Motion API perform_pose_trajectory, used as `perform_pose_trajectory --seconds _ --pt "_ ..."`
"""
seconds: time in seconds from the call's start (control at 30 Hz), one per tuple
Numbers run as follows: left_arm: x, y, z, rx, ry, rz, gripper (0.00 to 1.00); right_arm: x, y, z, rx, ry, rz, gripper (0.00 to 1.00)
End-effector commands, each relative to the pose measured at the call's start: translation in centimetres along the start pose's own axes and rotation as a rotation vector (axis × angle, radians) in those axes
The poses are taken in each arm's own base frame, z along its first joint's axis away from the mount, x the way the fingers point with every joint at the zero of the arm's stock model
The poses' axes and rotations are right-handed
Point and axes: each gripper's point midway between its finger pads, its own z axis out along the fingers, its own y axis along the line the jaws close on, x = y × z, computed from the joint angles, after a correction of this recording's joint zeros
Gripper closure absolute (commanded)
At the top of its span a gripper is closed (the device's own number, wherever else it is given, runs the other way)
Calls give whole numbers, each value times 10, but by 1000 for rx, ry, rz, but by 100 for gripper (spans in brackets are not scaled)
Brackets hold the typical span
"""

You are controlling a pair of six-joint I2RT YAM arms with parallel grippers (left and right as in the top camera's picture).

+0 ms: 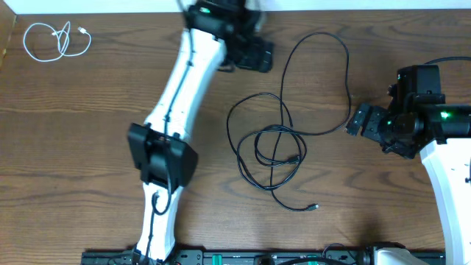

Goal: Untangle cables

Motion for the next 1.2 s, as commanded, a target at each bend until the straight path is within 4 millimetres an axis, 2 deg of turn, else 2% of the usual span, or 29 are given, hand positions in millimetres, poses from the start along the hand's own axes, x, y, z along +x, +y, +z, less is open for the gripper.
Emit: perform_pose_trajectory --seconds 0.0,0.17,0.27,0.63,0.9,1.17 --pt "-6 17 8 -147 -28 -1 8 -4 -2 -5 9 -19 -10 1" --pt "-12 4 22 -66 -40 -23 8 -5 -2 -5 8 -22 -10 1" --pt "-9 -6 40 -4 -16 -20 8 -4 -1 -4 3 -19 -10 1" --pt "-10 -34 109 18 -14 49 14 -1 7 -4 -35 -3 -15 1" --pt "8 -32 154 4 46 17 22 0 6 -4 -32 4 -14 1" --pt "24 -22 183 -15 101 7 35 1 6 -4 -31 6 -14 1"
